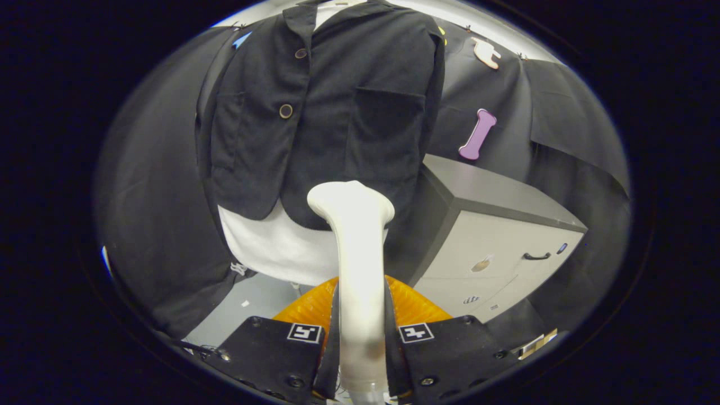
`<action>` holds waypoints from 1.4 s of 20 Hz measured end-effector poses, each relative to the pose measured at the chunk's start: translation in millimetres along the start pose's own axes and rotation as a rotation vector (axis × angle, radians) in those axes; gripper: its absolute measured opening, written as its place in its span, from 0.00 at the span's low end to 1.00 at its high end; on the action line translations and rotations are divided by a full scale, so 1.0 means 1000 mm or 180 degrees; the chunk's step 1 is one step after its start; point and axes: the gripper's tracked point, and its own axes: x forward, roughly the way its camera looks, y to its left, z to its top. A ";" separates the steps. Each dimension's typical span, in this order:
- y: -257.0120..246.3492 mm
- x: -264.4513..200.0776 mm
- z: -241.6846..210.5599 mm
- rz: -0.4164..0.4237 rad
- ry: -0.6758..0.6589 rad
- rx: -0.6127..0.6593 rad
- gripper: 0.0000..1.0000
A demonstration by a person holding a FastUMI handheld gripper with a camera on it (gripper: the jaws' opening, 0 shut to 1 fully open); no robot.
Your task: Iron the clothes twice with a garment steamer, once on the left side and once on the right side.
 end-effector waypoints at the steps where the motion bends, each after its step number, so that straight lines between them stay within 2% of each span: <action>1: 0.000 0.001 -0.002 0.0004 0.0019 -0.0002 0.36; 6: 0.002 -0.007 0.007 0.0022 -0.0016 -0.0011 0.36; 12: 0.006 -0.039 0.050 0.0035 -0.0268 -0.0009 0.36; 18: 0.022 -0.087 0.127 0.0088 -0.0649 -0.0011 0.36; 28: 0.078 -0.146 0.287 0.0131 -0.1310 0.0138 0.36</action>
